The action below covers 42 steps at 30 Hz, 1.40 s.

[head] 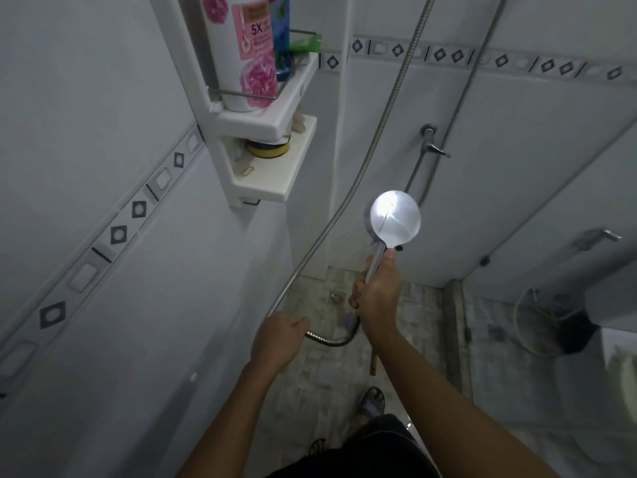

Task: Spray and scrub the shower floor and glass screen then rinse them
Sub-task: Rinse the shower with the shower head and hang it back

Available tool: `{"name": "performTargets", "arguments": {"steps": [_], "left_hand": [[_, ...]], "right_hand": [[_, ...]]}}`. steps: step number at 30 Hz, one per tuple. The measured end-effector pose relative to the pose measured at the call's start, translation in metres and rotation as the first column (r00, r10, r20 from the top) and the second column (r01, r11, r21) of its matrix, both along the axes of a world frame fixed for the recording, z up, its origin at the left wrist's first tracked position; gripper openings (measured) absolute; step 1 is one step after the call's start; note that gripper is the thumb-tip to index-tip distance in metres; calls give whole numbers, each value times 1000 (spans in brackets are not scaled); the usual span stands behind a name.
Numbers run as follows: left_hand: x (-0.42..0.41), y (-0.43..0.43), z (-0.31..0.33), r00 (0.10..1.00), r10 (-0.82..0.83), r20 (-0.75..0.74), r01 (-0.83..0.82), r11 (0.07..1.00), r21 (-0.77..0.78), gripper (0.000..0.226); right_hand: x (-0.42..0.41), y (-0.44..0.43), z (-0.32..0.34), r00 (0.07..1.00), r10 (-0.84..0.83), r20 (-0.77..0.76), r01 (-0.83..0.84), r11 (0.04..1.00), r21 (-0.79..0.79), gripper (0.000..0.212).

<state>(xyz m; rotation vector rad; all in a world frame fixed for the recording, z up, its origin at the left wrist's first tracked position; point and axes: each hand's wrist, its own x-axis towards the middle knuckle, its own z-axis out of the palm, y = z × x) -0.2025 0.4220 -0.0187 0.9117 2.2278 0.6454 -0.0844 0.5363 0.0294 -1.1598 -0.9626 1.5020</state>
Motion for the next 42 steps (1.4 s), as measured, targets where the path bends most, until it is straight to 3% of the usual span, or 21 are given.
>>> {"name": "performTargets", "arguments": {"steps": [6, 12, 19, 22, 28, 33, 42], "left_hand": [[12, 41, -3, 1000, -3, -11, 3, 1000, -20, 47], [34, 98, -12, 994, -98, 40, 99, 995, -8, 50], [62, 161, -29, 974, -224, -12, 223, 973, -65, 47], [69, 177, -33, 974, -222, 36, 224, 969, -107, 60], [76, 185, -47, 963, -267, 18, 266, 944, -195, 53], [82, 172, -50, 964, -263, 44, 266, 935, -236, 46], [72, 136, -41, 962, -266, 63, 273, 938, -212, 55]], "right_hand": [[16, 40, -10, 997, -77, -20, 78, 996, 34, 53], [46, 101, -11, 985, -174, -9, 173, 983, -68, 54], [83, 152, -30, 983, -184, 3, 183, 975, -123, 58], [94, 166, -43, 983, -183, 2, 180, 970, -162, 60], [107, 175, -71, 976, -208, 64, 217, 932, -291, 66], [112, 159, -83, 967, -227, 118, 250, 933, -257, 60], [104, 117, -69, 958, -270, 94, 284, 931, -227, 57]]}}
